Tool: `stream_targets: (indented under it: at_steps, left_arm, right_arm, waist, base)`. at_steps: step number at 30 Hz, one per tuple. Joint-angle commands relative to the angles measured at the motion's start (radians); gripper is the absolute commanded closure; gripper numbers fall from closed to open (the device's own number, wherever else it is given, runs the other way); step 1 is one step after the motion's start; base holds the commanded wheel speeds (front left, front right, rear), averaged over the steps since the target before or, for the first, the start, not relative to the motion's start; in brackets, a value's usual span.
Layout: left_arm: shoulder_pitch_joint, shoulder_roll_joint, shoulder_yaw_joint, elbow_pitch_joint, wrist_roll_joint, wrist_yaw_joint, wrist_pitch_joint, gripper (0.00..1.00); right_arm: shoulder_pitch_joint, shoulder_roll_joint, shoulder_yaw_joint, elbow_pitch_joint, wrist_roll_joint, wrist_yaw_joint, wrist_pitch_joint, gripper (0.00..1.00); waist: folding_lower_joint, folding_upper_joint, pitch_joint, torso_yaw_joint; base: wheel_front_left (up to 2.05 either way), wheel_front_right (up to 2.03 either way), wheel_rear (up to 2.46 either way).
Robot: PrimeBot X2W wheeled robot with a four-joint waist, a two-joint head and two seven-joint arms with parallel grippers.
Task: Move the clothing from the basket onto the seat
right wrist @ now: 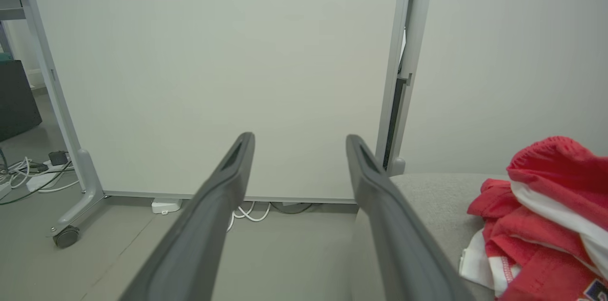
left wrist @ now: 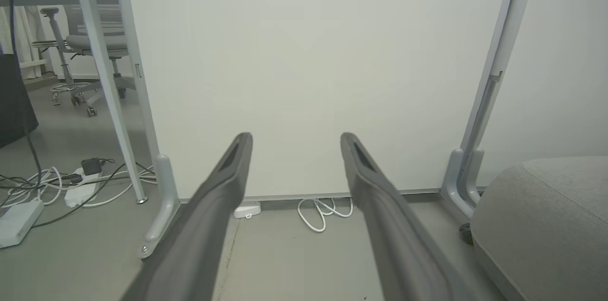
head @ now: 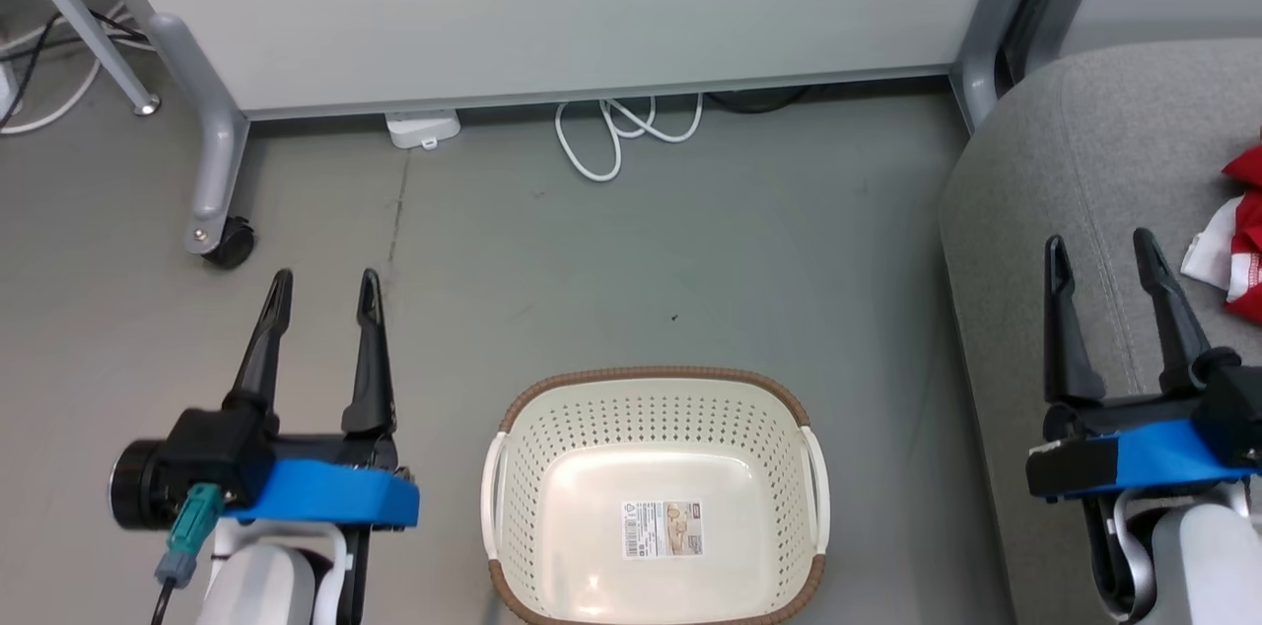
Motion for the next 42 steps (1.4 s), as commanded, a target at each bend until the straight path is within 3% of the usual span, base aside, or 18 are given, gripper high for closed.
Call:
stream_targets:
  at_steps: [1,16,31,32,36,42]
  left_arm:
    - [0.020,-0.007,0.018,0.002,0.010,-0.008,-0.003,0.00]
    - [0.117,-0.064,0.102,0.028,0.059,-0.064,-0.003,0.00]
    - [0.129,-0.078,0.115,0.044,0.078,-0.086,-0.003,0.00]
    - [0.123,-0.077,0.114,0.047,0.069,-0.078,0.000,1.00]
    - [0.146,-0.082,0.114,0.084,0.061,-0.078,0.007,1.00]
    - [0.138,-0.082,0.127,0.084,-0.060,-0.079,0.039,1.00]
  right_arm:
    - [0.025,0.006,0.002,0.001,0.004,0.000,-0.003,0.00]
    - [0.127,0.019,0.010,0.031,0.023,0.000,-0.003,0.00]
    - [0.143,0.020,0.018,0.043,0.057,0.000,-0.003,0.00]
    - [0.130,0.018,0.017,0.045,0.056,0.000,0.000,1.00]
    - [0.135,0.023,0.016,0.085,0.061,0.000,0.009,1.00]
    - [0.126,0.022,0.010,0.093,0.187,0.000,0.047,1.00]
  waist:
    - [0.0002,0.0000,-0.013,0.005]
    - [0.0002,0.0000,-0.067,-0.009]
    - [0.0002,0.0000,-0.082,-0.024]
    - [0.0002,0.0000,-0.082,-0.024]
    - [0.0002,0.0000,-0.083,-0.024]
    - [0.0002,0.0000,-0.087,-0.027]
  base:
    - [0.00,0.00,0.00]
    - [0.00,0.00,0.00]
    - [0.00,0.00,0.00]
    - [0.00,0.00,0.00]
    - [0.00,0.00,0.00]
    - [0.00,0.00,0.00]
